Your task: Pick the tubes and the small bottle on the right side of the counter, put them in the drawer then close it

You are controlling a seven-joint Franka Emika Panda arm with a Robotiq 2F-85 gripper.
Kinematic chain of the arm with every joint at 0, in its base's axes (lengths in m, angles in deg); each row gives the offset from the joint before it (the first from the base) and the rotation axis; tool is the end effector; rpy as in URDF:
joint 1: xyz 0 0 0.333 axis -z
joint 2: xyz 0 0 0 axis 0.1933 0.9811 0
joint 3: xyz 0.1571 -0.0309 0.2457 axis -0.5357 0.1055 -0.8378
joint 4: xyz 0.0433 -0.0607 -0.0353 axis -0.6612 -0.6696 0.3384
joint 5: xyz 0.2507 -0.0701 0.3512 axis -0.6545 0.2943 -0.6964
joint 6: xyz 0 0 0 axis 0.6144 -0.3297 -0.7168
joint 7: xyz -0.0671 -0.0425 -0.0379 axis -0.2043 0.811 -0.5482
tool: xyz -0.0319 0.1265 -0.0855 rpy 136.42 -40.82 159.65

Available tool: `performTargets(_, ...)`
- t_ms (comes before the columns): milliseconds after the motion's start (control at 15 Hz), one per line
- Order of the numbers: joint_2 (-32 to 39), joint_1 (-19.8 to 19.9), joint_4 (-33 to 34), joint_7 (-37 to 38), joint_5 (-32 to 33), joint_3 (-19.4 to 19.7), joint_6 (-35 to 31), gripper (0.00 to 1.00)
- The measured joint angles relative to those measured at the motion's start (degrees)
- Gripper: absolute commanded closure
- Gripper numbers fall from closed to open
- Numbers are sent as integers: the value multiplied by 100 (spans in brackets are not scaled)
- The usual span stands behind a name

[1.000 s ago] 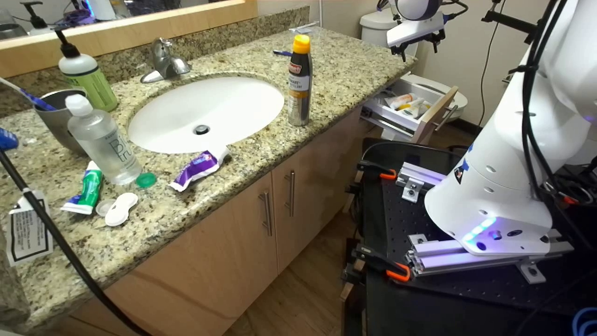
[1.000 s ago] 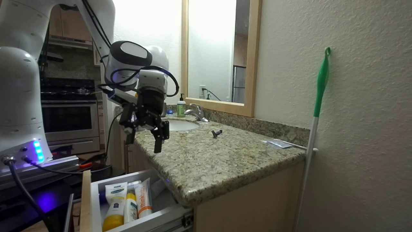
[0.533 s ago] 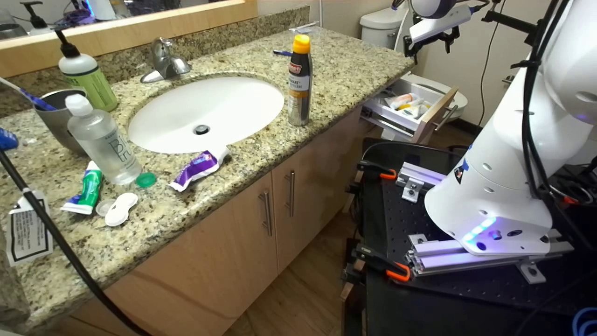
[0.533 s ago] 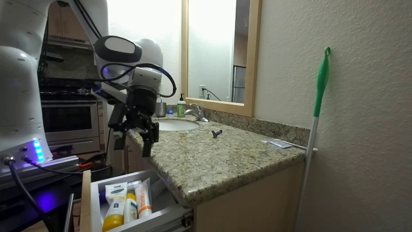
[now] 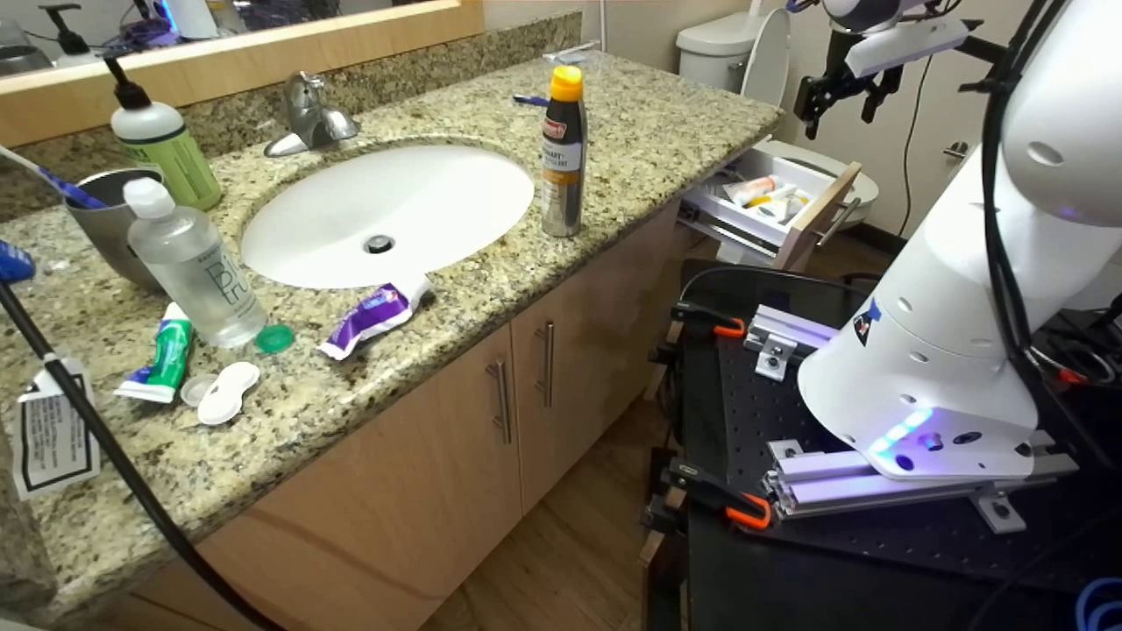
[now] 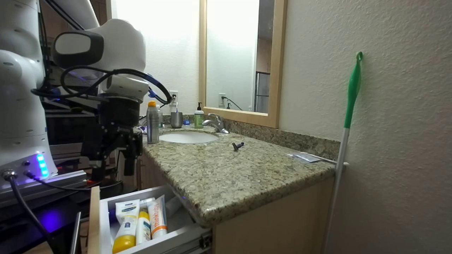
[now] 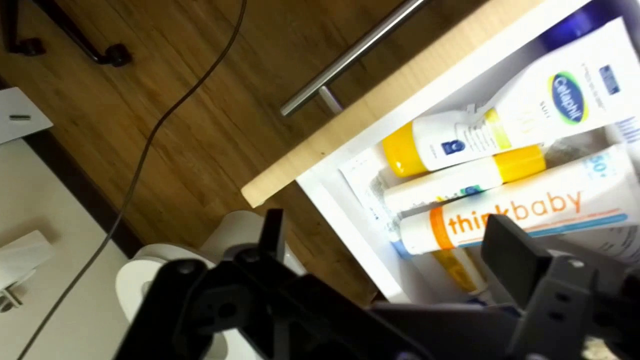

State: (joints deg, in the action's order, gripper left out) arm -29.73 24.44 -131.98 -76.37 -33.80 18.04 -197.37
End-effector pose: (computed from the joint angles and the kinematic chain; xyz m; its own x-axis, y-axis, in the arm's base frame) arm -0.0157 -0.4884 0.1528 0.3499 -0.9342 0.0694 -0.9005 -0.3150 0.2999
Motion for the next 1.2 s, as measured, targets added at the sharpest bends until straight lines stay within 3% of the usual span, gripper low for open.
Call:
performTargets(133,-31,-56,0,-524,-215,-3,222,0)
performTargets(467,87,-174,26,-617,-215,-6,296,0)
performTargets(800,267,-260,19,-1878,-334,-37,573,0)
performTargets(1200,1192,-182,215,-2608,-400,-71,553,0)
